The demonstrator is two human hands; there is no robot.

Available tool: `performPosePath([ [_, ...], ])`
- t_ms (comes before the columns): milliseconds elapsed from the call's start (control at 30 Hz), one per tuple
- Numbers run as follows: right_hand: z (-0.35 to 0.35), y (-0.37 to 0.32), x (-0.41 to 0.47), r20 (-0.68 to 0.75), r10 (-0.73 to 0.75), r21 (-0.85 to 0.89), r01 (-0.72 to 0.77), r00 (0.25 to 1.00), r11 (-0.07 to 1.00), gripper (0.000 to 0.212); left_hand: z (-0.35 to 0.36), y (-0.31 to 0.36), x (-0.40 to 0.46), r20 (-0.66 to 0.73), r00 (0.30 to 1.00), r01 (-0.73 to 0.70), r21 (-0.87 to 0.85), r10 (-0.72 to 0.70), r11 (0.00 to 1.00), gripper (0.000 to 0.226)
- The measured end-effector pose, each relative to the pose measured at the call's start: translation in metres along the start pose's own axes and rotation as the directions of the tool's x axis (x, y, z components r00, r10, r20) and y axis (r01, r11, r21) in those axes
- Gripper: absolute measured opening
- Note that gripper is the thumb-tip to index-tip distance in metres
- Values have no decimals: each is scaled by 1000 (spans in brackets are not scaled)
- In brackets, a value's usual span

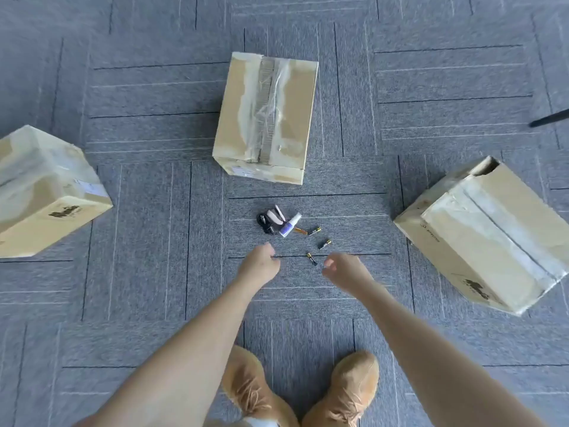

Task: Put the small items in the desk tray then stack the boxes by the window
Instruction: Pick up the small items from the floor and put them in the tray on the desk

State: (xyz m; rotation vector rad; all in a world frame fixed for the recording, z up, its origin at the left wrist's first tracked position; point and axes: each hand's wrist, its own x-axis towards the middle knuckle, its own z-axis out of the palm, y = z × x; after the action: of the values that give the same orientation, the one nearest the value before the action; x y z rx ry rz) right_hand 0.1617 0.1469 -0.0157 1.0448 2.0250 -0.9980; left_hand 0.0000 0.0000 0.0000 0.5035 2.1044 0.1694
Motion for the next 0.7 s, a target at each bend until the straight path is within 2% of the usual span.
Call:
performPosePath([
  [100, 25, 2, 42, -47, -31, -66, 28, 998, 997, 22, 16, -19, 50, -129, 989, 78, -10, -79, 997, 19],
  [233, 43, -7, 90, -74, -73, -172, 59, 995, 983, 25, 19, -19, 106, -259, 945, 134, -254, -201, 958, 34],
  [333, 60, -6, 111, -90, -110, -281, 81, 990, 956, 21, 22, -16, 134, -310, 920, 136, -326, -241, 935, 49],
  [433, 76, -1, 122, -164, -144, -329, 83, 976, 941, 21, 31, -20, 159, -323, 918, 113, -349, -232, 930, 51],
  [533, 83, 4, 128, -216, -152, -313, 79, 965, 946, 16, 35, -25, 172, -316, 917, 113, -384, -245, 917, 51],
  [700, 66, 12, 130, -305, -162, -160, 117, 939, 980, 26, 31, -27, 174, -294, 930, 111, -350, -222, 930, 44],
])
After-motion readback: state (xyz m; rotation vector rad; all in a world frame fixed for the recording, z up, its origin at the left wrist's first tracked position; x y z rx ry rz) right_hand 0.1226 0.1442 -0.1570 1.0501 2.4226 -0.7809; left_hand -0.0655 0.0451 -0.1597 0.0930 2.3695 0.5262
